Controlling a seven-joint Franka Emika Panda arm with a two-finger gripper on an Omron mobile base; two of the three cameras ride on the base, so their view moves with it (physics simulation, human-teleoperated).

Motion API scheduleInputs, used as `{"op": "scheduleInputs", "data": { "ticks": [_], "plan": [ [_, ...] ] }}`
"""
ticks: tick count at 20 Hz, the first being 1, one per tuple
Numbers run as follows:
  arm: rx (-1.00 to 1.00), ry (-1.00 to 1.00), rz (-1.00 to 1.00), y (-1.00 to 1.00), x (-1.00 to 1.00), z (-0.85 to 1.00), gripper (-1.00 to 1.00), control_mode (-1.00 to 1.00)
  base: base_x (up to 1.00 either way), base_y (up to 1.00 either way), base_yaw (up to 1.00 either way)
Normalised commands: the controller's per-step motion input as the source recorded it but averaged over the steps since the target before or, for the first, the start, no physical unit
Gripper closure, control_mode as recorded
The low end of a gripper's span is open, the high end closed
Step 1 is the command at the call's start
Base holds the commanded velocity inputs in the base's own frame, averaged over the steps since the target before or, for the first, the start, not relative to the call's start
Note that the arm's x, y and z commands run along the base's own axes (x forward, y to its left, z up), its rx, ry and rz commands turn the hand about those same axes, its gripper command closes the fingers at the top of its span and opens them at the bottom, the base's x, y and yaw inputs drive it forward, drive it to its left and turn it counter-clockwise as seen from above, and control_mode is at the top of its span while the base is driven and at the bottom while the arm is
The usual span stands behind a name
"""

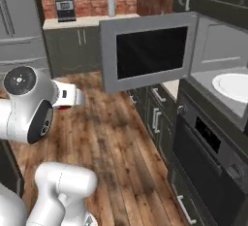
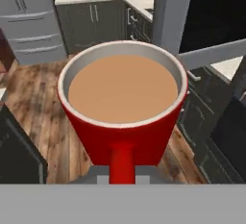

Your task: Pick the cup of tea, navigate to the dining table, and place it on the saucer.

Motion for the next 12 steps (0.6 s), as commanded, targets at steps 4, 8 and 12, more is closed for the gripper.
{"op": "scheduleInputs", "data": {
  "ticks": [4, 8, 12],
  "plan": [
    [0.0, 0.0, 0.0, 0.0, 0.0, 0.0, 1.0, 1.0, -0.03, -0.11, 0.99],
    [0.0, 0.0, 0.0, 0.0, 0.0, 0.0, 1.0, 1.0, -0.05, -0.19, 0.92],
    [0.0, 0.0, 0.0, 0.0, 0.0, 0.0, 1.0, 1.0, -0.14, -0.18, 0.87]
  ]
}}
